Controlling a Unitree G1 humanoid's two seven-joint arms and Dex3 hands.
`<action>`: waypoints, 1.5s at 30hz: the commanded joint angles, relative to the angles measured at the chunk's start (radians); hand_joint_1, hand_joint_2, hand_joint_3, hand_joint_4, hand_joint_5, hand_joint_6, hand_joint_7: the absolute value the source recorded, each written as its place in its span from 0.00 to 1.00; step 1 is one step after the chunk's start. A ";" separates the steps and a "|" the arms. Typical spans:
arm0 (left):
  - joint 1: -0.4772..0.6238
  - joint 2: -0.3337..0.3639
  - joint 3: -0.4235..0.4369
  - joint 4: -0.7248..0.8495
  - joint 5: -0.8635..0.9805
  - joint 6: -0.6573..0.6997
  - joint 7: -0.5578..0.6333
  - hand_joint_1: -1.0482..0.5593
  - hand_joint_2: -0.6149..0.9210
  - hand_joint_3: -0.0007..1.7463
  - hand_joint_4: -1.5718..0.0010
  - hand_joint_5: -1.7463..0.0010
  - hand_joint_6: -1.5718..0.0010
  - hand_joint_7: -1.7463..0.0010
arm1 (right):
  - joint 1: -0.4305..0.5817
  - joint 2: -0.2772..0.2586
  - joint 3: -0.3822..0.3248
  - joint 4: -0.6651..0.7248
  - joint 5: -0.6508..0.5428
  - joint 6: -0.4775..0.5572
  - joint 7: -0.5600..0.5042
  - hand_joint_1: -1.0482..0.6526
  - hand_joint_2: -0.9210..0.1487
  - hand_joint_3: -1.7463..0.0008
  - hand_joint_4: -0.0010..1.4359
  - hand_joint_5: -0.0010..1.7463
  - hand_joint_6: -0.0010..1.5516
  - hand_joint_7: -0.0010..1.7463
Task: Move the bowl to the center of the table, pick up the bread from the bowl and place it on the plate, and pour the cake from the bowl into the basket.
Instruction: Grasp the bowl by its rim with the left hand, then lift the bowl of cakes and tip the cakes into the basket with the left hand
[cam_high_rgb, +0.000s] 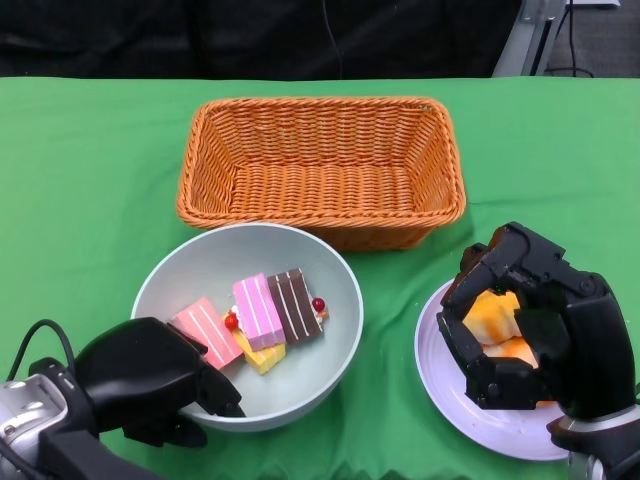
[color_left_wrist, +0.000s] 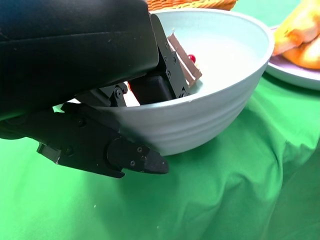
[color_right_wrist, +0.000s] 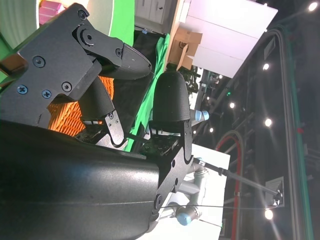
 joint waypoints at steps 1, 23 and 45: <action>-0.008 0.005 -0.013 0.044 0.035 -0.027 0.069 0.53 1.00 0.06 0.60 0.08 0.34 0.69 | 0.011 0.006 -0.008 -0.005 -0.009 -0.012 -0.022 0.44 0.53 0.35 0.49 0.98 0.40 0.86; -0.057 -0.017 -0.018 0.255 0.037 -0.289 0.422 0.56 1.00 0.17 0.61 0.00 0.68 0.07 | 0.016 0.013 -0.001 -0.008 -0.021 0.000 -0.043 0.48 0.58 0.27 0.53 0.93 0.44 0.81; 0.048 0.011 0.193 0.126 -0.251 -0.596 0.310 0.57 0.92 0.41 0.57 0.00 0.56 0.21 | -0.010 0.010 -0.005 0.047 -0.016 -0.018 -0.035 0.57 0.53 0.27 0.55 0.89 0.50 0.75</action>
